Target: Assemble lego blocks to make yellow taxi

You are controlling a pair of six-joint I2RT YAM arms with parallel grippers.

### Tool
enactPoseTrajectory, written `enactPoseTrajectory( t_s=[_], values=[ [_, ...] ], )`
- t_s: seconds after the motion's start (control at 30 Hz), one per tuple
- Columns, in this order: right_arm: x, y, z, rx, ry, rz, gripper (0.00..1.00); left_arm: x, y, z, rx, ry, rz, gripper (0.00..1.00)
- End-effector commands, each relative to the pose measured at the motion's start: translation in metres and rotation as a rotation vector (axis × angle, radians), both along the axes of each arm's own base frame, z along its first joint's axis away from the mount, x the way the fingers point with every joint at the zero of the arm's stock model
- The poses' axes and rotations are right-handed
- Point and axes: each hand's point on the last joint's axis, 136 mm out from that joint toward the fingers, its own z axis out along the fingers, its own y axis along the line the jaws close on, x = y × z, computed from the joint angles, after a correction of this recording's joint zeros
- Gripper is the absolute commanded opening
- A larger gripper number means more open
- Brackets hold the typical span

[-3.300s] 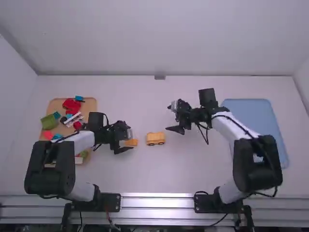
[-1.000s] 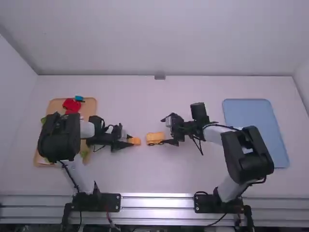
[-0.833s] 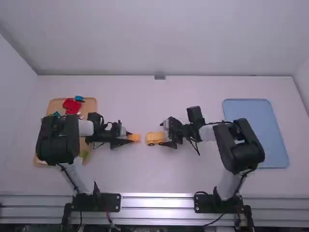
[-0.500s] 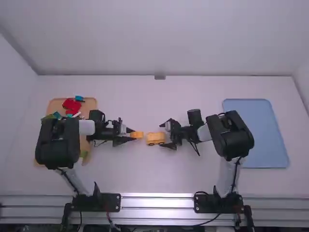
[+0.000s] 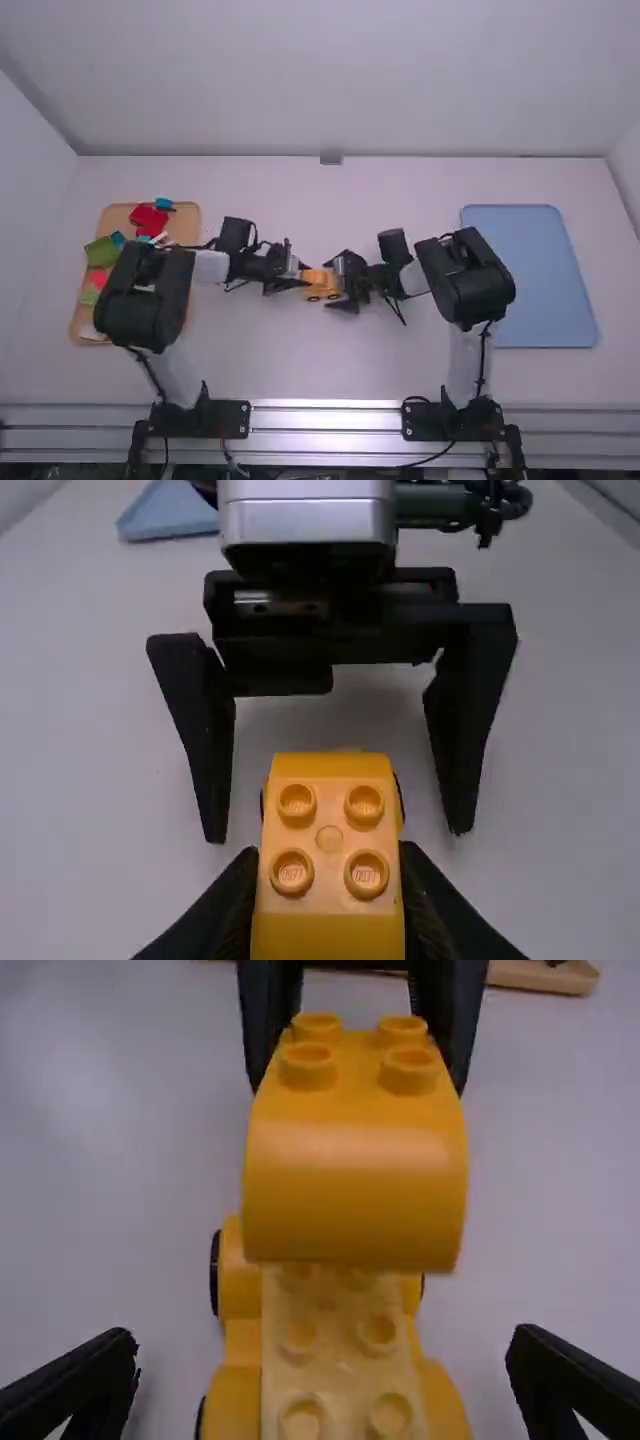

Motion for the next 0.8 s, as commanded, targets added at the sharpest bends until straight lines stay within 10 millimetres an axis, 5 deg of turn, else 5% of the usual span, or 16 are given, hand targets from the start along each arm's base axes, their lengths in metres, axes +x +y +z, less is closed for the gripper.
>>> enactPoseTrajectory(
  t_s=[0.0,0.3,0.77],
  values=[
    [0.001,-0.005,-0.009,-0.023,0.036,-0.03,0.99,0.009,-0.004,0.006,0.021,0.107,0.087,0.17],
    [-0.001,-0.004,-0.009,-0.027,0.016,-0.014,0.99,0.005,-0.022,-0.002,0.073,0.186,0.122,0.16],
    [-0.002,0.0,-0.006,0.118,0.082,0.051,0.99,0.013,-0.018,0.005,0.084,0.23,0.202,0.13]
  ],
)
